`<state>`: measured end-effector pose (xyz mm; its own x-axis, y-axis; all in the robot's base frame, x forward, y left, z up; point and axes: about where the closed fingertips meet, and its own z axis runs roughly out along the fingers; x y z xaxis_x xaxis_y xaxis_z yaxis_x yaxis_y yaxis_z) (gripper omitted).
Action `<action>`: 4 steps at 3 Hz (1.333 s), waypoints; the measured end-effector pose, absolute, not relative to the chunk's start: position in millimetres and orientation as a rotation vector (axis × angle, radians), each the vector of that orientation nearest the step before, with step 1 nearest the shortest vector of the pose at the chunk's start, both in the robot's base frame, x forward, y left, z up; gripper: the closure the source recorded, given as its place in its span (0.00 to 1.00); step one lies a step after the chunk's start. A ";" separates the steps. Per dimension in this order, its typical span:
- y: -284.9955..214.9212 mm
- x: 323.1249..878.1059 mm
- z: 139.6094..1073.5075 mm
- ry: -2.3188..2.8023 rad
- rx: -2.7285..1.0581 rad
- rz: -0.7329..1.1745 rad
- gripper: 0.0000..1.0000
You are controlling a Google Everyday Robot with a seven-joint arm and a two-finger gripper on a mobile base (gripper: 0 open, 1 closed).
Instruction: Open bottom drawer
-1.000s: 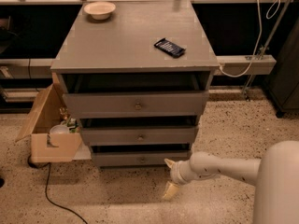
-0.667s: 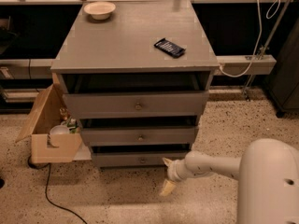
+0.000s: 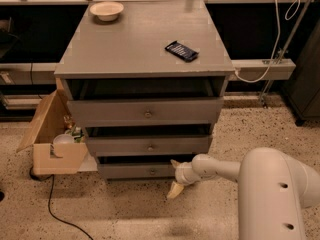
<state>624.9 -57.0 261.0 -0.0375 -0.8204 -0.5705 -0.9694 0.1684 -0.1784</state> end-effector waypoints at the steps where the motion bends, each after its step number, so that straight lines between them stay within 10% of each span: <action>1: -56.8 632.4 254.3 1.867 -1.717 0.305 0.00; 4: -67.1 675.2 192.0 1.928 -1.834 0.193 0.00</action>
Offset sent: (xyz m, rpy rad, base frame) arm 0.0462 -0.0054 -0.0454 -0.1208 -0.0482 0.0787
